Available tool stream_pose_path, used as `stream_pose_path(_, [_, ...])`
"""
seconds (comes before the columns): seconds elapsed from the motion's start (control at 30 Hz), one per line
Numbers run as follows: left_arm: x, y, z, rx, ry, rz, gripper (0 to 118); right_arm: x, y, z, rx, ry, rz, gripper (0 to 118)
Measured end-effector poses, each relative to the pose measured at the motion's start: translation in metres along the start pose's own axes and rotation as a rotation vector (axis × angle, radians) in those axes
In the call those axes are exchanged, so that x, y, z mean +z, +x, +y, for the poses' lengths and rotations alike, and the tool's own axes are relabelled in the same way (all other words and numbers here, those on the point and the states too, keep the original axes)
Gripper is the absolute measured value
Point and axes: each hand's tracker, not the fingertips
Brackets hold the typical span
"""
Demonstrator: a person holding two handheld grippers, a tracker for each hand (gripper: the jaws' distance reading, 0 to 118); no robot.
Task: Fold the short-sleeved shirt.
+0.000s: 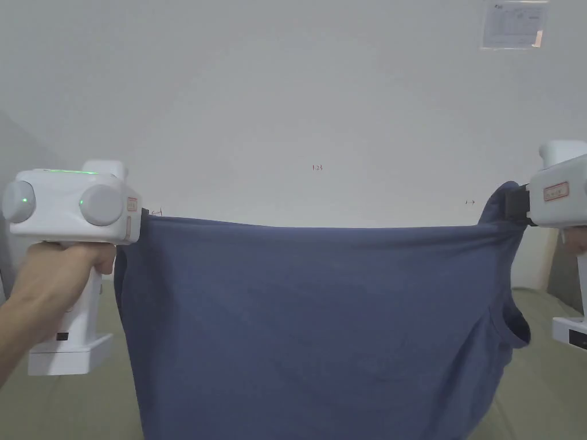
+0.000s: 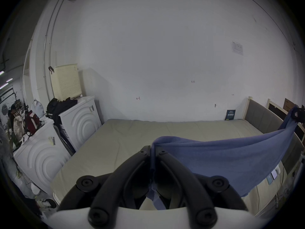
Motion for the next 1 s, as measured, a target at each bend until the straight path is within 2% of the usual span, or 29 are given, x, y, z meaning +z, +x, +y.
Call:
stream_pose_path(0.6, [-0.118, 0.038, 0.104, -0.043, 0.059, 0.115, 4, -0.128, -0.014, 0.099, 0.067, 0.052, -0.080, 7])
stream_pose_path(1.0, [-0.207, 0.063, 0.123, -0.036, 0.088, 0.183, 4, -0.232, -0.022, 0.106, 0.064, 0.042, -0.105, 7])
